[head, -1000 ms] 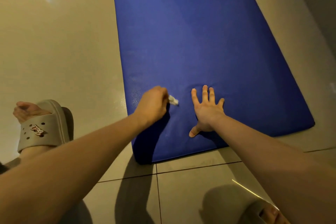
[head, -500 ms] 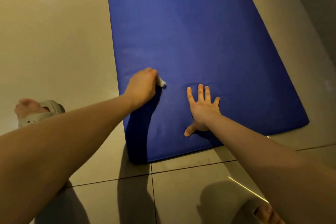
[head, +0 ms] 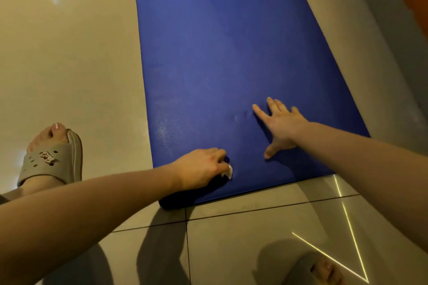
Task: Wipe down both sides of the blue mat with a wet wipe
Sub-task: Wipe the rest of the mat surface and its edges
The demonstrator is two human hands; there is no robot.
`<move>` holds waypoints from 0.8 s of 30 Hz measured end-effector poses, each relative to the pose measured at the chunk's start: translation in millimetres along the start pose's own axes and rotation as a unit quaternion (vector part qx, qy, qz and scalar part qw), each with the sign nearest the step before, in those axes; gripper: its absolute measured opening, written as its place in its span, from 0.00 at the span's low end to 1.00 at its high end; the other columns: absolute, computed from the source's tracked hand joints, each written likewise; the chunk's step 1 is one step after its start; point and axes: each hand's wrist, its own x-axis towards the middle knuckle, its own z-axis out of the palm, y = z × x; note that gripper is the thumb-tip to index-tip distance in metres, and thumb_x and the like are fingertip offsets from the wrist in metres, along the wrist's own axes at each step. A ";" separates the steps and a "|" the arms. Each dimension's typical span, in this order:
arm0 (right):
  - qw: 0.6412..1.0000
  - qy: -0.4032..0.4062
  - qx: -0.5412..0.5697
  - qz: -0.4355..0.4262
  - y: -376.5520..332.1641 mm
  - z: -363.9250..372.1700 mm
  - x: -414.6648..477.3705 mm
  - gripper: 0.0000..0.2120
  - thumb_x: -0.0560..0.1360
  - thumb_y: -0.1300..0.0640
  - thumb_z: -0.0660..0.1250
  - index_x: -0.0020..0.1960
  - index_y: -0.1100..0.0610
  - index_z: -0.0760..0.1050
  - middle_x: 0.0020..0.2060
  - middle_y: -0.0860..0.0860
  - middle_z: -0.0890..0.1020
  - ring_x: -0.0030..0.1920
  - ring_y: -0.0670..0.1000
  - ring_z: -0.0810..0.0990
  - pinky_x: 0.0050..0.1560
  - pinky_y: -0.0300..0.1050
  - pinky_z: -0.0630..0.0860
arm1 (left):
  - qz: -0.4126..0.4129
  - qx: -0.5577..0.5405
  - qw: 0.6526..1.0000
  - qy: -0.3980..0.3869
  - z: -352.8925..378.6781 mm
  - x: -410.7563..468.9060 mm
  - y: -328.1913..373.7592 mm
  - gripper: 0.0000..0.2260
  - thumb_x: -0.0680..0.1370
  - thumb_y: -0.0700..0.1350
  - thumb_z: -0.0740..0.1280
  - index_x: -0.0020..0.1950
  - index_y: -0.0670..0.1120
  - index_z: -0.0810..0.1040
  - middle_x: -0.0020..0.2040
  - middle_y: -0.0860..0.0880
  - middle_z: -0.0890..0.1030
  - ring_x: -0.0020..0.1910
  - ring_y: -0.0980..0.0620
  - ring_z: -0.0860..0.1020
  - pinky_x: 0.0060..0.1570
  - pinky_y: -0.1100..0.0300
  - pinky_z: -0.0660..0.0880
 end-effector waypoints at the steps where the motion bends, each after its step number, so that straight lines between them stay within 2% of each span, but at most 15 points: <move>1: 1.000 -0.008 -0.008 0.002 6.4 1.8 2.9 0.73 0.57 0.26 0.76 0.79 0.47 0.26 0.79 0.60 0.34 0.80 0.61 0.38 0.77 0.68 0.51 | -0.011 0.023 1.000 0.013 -2.2 5.5 -11.4 0.13 0.76 0.42 0.74 0.60 0.47 0.79 0.51 0.45 0.76 0.46 0.47 0.77 0.40 0.55 0.77; 3: 0.999 -0.024 -0.027 -0.011 11.3 10.7 9.1 0.74 0.57 0.25 0.76 0.78 0.47 0.24 0.78 0.61 0.31 0.80 0.62 0.36 0.77 0.67 0.50 | -0.083 0.035 0.993 0.076 -7.9 18.2 -40.0 0.12 0.74 0.38 0.74 0.56 0.47 0.81 0.47 0.45 0.76 0.42 0.44 0.77 0.36 0.55 0.73; 4: 0.999 -0.024 -0.035 -0.015 12.1 16.1 12.4 0.75 0.57 0.25 0.75 0.77 0.48 0.23 0.78 0.61 0.30 0.79 0.63 0.35 0.77 0.67 0.50 | -0.147 0.026 0.982 0.118 -12.1 25.7 -54.4 0.11 0.74 0.36 0.73 0.54 0.46 0.82 0.47 0.44 0.76 0.42 0.41 0.77 0.37 0.55 0.71; 7: 0.999 -0.025 -0.038 -0.026 11.7 22.6 18.3 0.75 0.58 0.25 0.75 0.76 0.50 0.22 0.77 0.63 0.29 0.79 0.65 0.34 0.77 0.68 0.51 | -0.363 -0.028 0.908 0.206 -26.4 43.9 -84.8 0.09 0.79 0.36 0.65 0.54 0.43 0.83 0.48 0.41 0.77 0.43 0.38 0.77 0.41 0.54 0.68; 9: 0.998 -0.026 -0.040 -0.032 14.3 22.7 18.6 0.75 0.58 0.25 0.75 0.77 0.50 0.22 0.77 0.63 0.29 0.78 0.66 0.33 0.77 0.68 0.51 | -0.418 -0.062 0.879 0.223 -26.4 53.5 -83.7 0.10 0.81 0.37 0.63 0.54 0.43 0.84 0.47 0.42 0.77 0.42 0.41 0.76 0.41 0.56 0.66; 11: 0.998 -0.028 -0.033 -0.049 18.6 22.1 18.8 0.74 0.58 0.25 0.74 0.76 0.50 0.22 0.77 0.63 0.29 0.78 0.65 0.33 0.77 0.68 0.50 | -0.415 -0.096 0.878 0.220 -19.7 58.1 -61.9 0.10 0.79 0.36 0.65 0.51 0.45 0.85 0.44 0.46 0.76 0.41 0.43 0.75 0.41 0.58 0.65; 13: 0.997 -0.024 -0.035 -0.065 23.8 22.1 19.8 0.74 0.58 0.24 0.73 0.76 0.49 0.21 0.77 0.63 0.29 0.78 0.65 0.33 0.77 0.69 0.49 | -0.371 -0.127 0.901 0.185 -2.9 59.2 -27.0 0.09 0.77 0.36 0.66 0.49 0.46 0.85 0.44 0.48 0.76 0.42 0.44 0.77 0.42 0.59 0.67; 16: 0.996 -0.018 -0.051 -0.069 24.9 24.3 21.3 0.74 0.58 0.23 0.72 0.76 0.50 0.21 0.77 0.64 0.30 0.79 0.66 0.34 0.76 0.69 0.49 | -0.269 -0.140 0.947 0.104 22.2 49.4 35.9 0.08 0.80 0.41 0.67 0.56 0.47 0.83 0.52 0.47 0.78 0.48 0.46 0.79 0.47 0.57 0.75; 18: 0.996 -0.009 -0.062 -0.068 22.8 26.7 22.2 0.74 0.58 0.22 0.71 0.77 0.51 0.22 0.77 0.65 0.31 0.79 0.67 0.35 0.76 0.69 0.51 | -0.200 -0.140 0.967 0.068 24.8 40.5 55.7 0.09 0.81 0.42 0.66 0.60 0.47 0.81 0.55 0.48 0.78 0.50 0.49 0.78 0.50 0.57 0.76; 21: 0.996 0.001 -0.061 -0.071 23.9 29.8 23.4 0.73 0.58 0.22 0.70 0.77 0.52 0.22 0.77 0.65 0.31 0.79 0.67 0.35 0.76 0.69 0.51 | -0.148 -0.097 0.982 0.057 11.7 42.5 33.2 0.07 0.81 0.41 0.65 0.58 0.47 0.76 0.54 0.47 0.78 0.49 0.48 0.77 0.49 0.54 0.76; 24: 0.996 0.007 -0.053 -0.076 26.6 32.4 24.2 0.73 0.59 0.22 0.70 0.77 0.51 0.22 0.77 0.65 0.31 0.79 0.67 0.35 0.76 0.70 0.50 | -0.193 -0.029 0.975 0.102 -2.5 58.6 -11.5 0.06 0.78 0.37 0.67 0.54 0.45 0.78 0.49 0.44 0.79 0.45 0.42 0.78 0.43 0.51 0.75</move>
